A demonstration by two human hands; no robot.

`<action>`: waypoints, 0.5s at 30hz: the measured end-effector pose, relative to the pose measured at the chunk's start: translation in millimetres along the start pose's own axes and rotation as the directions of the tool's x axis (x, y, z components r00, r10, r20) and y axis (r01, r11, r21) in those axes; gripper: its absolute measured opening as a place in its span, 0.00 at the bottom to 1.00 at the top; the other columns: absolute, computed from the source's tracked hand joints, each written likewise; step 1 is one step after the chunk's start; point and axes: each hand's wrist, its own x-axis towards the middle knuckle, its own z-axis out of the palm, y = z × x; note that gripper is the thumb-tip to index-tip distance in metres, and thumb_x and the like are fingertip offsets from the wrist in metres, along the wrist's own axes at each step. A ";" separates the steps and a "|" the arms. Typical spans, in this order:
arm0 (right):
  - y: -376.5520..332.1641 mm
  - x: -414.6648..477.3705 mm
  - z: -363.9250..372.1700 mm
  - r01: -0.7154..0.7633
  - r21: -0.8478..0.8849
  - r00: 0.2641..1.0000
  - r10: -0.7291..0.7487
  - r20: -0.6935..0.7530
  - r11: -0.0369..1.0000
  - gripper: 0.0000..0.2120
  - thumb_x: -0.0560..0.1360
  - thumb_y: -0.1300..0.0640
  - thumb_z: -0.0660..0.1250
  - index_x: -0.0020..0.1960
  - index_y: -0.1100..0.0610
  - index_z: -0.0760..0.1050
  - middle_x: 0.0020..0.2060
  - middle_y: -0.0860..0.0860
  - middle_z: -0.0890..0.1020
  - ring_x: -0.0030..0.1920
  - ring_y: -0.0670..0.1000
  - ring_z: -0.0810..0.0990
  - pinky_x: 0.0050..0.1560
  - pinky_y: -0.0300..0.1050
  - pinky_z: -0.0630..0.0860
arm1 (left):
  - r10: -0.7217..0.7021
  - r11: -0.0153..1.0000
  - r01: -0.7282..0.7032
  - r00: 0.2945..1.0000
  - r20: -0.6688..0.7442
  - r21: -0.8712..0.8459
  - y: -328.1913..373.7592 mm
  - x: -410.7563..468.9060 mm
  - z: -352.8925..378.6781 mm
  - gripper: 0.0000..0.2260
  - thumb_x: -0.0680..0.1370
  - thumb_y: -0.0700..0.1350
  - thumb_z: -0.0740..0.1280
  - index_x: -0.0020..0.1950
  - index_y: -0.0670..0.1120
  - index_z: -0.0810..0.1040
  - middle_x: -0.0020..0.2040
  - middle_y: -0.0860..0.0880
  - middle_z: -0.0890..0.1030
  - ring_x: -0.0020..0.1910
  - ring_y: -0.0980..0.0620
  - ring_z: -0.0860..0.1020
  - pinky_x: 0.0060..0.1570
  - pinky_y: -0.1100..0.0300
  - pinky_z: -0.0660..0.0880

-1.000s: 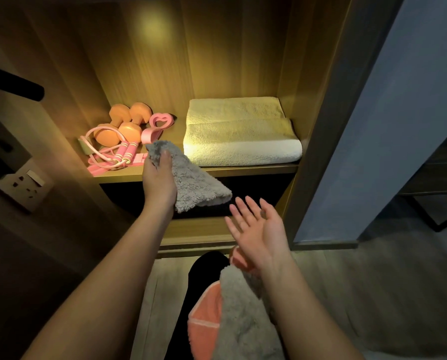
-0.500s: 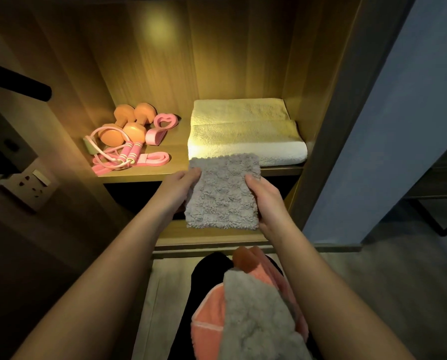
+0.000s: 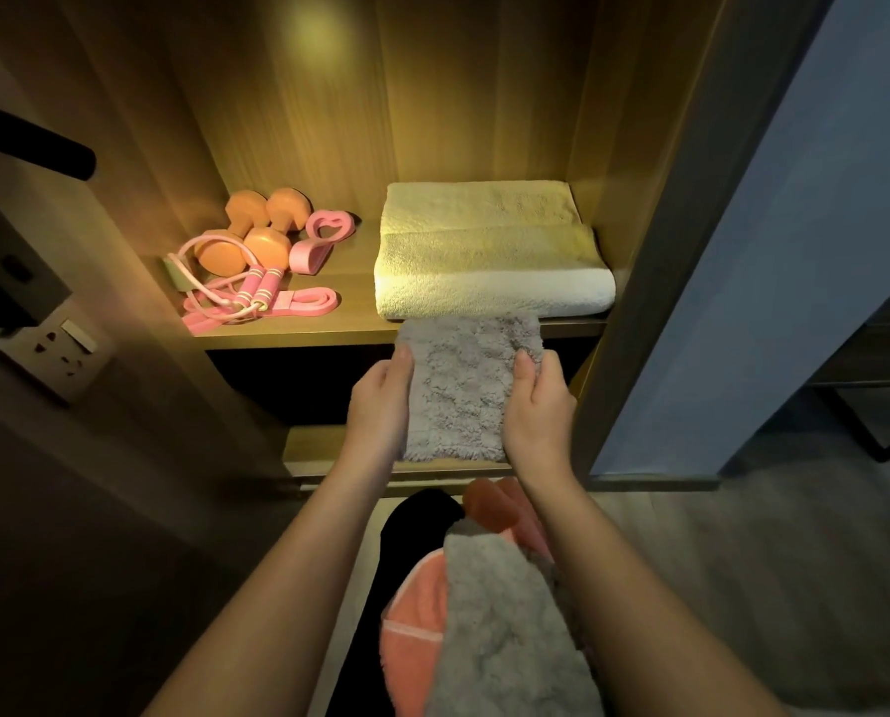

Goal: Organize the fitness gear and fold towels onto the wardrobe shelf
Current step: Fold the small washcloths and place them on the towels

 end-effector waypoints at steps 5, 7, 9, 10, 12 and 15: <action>-2.7 3.0 -2.2 -0.010 0.017 1.000 0.010 -0.011 1.000 0.16 0.83 0.54 0.55 0.37 0.52 0.60 0.29 0.47 0.66 0.26 0.39 0.67 0.26 0.34 0.62 | 0.136 0.977 -0.139 0.990 0.030 0.160 -3.9 -16.4 0.9 0.07 0.80 0.53 0.62 0.45 0.53 0.72 0.43 0.50 0.79 0.37 0.58 0.80 0.32 0.55 0.79; -5.9 3.5 -1.9 -0.009 0.017 1.000 0.010 -0.006 1.000 0.16 0.83 0.54 0.55 0.36 0.52 0.60 0.28 0.47 0.65 0.26 0.39 0.66 0.25 0.34 0.62 | 0.324 0.920 -0.305 0.945 -0.041 0.244 -8.5 -20.3 1.1 0.09 0.82 0.50 0.60 0.42 0.52 0.68 0.37 0.50 0.75 0.29 0.59 0.76 0.24 0.57 0.74; -7.6 4.1 -3.9 -0.008 0.009 1.000 0.008 0.009 1.000 0.16 0.83 0.54 0.55 0.36 0.52 0.61 0.29 0.47 0.66 0.26 0.39 0.66 0.26 0.33 0.62 | 0.377 0.903 -0.359 0.926 -0.035 0.236 -13.5 -21.1 -1.8 0.09 0.82 0.48 0.60 0.42 0.51 0.69 0.34 0.51 0.73 0.27 0.57 0.73 0.24 0.57 0.72; -7.6 4.3 -5.6 -0.006 0.009 1.000 0.005 0.023 1.000 0.16 0.83 0.54 0.55 0.36 0.53 0.61 0.29 0.47 0.66 0.26 0.39 0.65 0.26 0.34 0.62 | 0.359 0.921 -0.350 0.933 -0.022 0.171 -13.8 -21.2 -3.6 0.10 0.82 0.48 0.60 0.42 0.50 0.70 0.33 0.52 0.73 0.27 0.58 0.72 0.24 0.60 0.72; -6.4 4.5 -9.5 -0.008 0.007 0.998 0.008 0.062 1.000 0.16 0.83 0.53 0.55 0.36 0.53 0.61 0.30 0.47 0.66 0.27 0.40 0.64 0.28 0.35 0.61 | 0.231 0.973 -0.230 0.972 0.047 -0.038 -10.1 -20.1 -7.4 0.08 0.81 0.49 0.62 0.43 0.52 0.75 0.36 0.55 0.76 0.32 0.59 0.73 0.31 0.66 0.71; -5.1 2.5 -12.2 -0.023 0.011 0.986 0.021 0.163 1.000 0.16 0.83 0.52 0.55 0.38 0.56 0.65 0.32 0.51 0.69 0.31 0.43 0.65 0.34 0.42 0.64 | -0.067 0.935 0.158 0.959 0.276 -0.319 5.0 -14.5 -11.1 0.08 0.77 0.57 0.64 0.52 0.56 0.78 0.45 0.58 0.84 0.45 0.57 0.82 0.45 0.62 0.78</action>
